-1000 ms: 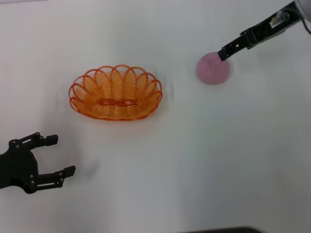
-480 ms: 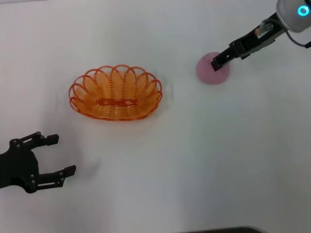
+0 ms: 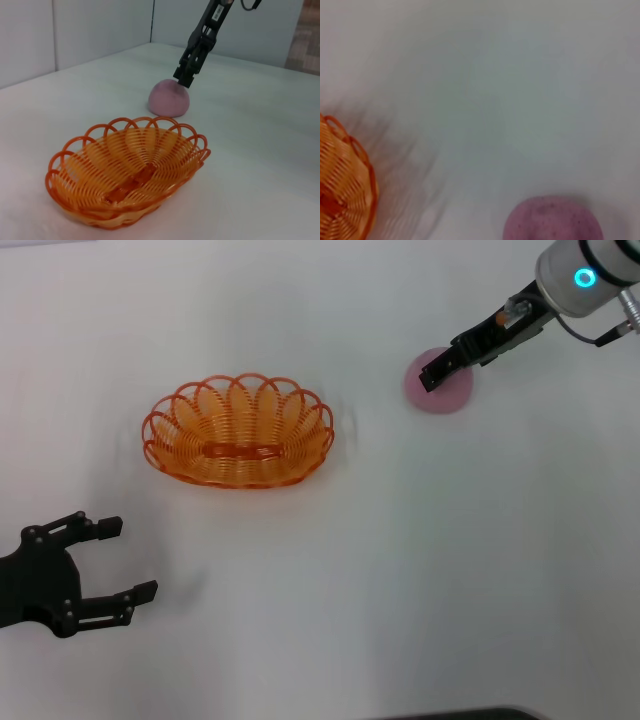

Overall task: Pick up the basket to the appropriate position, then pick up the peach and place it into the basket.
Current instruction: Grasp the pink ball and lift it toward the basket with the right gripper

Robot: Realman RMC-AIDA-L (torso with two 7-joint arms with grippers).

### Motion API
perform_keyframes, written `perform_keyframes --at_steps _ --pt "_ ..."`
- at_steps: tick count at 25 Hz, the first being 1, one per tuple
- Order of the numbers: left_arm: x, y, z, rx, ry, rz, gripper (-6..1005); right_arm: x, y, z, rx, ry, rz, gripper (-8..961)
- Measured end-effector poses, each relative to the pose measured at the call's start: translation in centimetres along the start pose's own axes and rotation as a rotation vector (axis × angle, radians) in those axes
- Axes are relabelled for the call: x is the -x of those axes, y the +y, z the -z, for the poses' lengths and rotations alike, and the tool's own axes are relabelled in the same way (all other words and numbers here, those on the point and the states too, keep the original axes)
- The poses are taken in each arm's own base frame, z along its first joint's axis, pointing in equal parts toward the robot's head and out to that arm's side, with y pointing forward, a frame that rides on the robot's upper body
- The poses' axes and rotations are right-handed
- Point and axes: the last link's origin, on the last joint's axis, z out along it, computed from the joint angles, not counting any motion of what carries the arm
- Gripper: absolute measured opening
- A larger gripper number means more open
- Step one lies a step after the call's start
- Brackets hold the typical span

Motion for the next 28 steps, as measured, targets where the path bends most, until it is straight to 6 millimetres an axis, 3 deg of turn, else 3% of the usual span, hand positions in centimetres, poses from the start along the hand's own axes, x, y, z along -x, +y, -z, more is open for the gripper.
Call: perform_keyframes --at_steps 7,25,28 --pt "0.0 0.0 0.0 -0.001 0.001 0.001 892 0.0 0.1 -1.4 -0.017 0.012 0.014 945" --pt "0.0 -0.6 0.0 -0.022 -0.015 -0.01 891 0.2 0.2 -1.7 -0.039 0.006 0.019 946" --pt "0.0 -0.6 0.0 -0.022 -0.016 -0.01 891 0.3 0.2 -1.8 -0.048 0.004 0.018 905"
